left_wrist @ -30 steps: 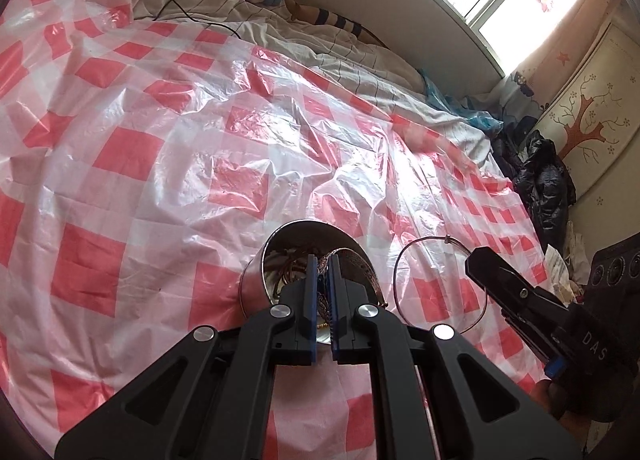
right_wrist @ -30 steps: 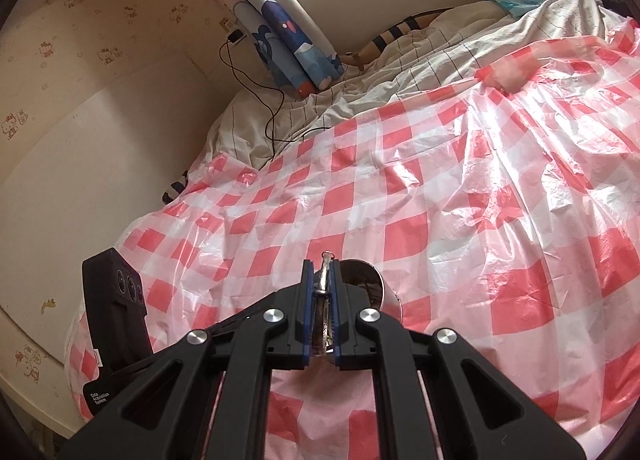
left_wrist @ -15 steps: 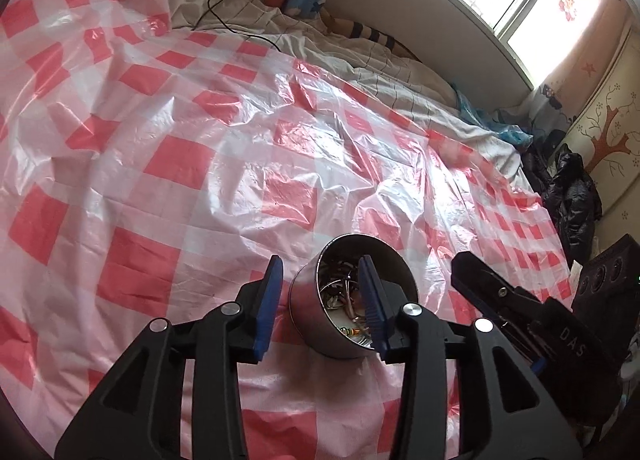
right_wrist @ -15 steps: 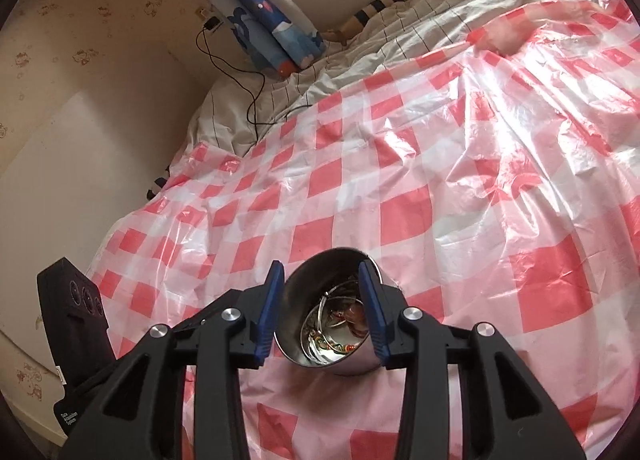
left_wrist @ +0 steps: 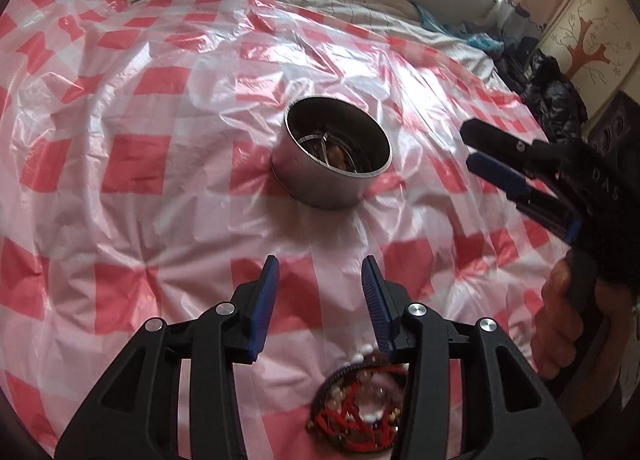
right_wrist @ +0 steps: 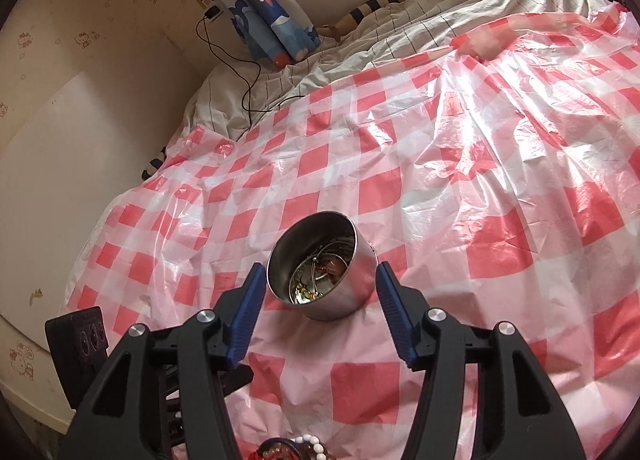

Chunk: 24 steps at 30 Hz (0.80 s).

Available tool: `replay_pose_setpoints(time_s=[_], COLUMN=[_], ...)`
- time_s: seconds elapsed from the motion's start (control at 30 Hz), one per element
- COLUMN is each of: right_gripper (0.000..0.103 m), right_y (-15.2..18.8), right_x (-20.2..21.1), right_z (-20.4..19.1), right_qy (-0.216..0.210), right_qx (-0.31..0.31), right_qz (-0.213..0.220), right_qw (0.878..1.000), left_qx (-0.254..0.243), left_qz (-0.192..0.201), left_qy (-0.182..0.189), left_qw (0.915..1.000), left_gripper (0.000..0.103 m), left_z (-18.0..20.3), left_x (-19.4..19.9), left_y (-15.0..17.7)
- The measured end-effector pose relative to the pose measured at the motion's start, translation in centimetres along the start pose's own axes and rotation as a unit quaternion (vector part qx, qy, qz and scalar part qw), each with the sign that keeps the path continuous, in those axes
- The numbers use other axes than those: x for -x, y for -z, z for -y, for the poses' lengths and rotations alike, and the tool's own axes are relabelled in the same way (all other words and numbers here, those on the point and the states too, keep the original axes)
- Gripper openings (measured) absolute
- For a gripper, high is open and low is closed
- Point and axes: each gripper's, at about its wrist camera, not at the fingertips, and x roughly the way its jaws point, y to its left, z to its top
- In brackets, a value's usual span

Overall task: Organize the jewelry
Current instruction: 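Move the open right tool to the beaded bracelets in the pile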

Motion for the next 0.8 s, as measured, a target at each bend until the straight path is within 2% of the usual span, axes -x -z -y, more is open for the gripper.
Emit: replay_pose_setpoints(time_s=[0.1, 0.2, 0.3, 0.43, 0.57, 0.8], right_gripper=[0.056, 0.056, 0.056, 0.055, 0.046, 0.036], right_y=[1.0, 2.6, 5.4, 8.5, 9.4, 9.9], right_x=[1.0, 1.7, 1.7, 0.4, -0.3, -0.1], right_z=[-0.2, -0.8, -1.9, -2.3, -1.6, -2.6], right_qy=[0.005, -0.008, -0.049, -0.061, -0.065, -0.076], right_qx=[0.013, 0.035, 0.072, 0.102, 0.086, 0.108], right_qz=[-0.014, -0.050, -0.110, -0.167, -0.188, -0.196], right_qw=[1.000, 0.998, 0.990, 0.979, 0.976, 0.972], left_qx=[-0.021, -0.022, -0.011, 0.008, 0.038, 0.028], left_qz=[-0.015, -0.019, -0.022, -0.022, -0.012, -0.010], left_qy=[0.004, 0.007, 0.013, 0.002, 0.006, 0.003], left_qw=[0.9997, 0.9995, 0.9996, 0.9997, 0.9992, 0.9996], left_gripper=[0.040, 0.040, 0.041, 0.041, 0.044, 0.048], left_z=[0.5, 0.2, -0.7, -2.4, -3.6, -3.0], left_x=[0.6, 1.5, 2.3, 2.9, 3.7, 3.8], left_y=[1.8, 3.2, 3.9, 4.2, 3.8, 3.5])
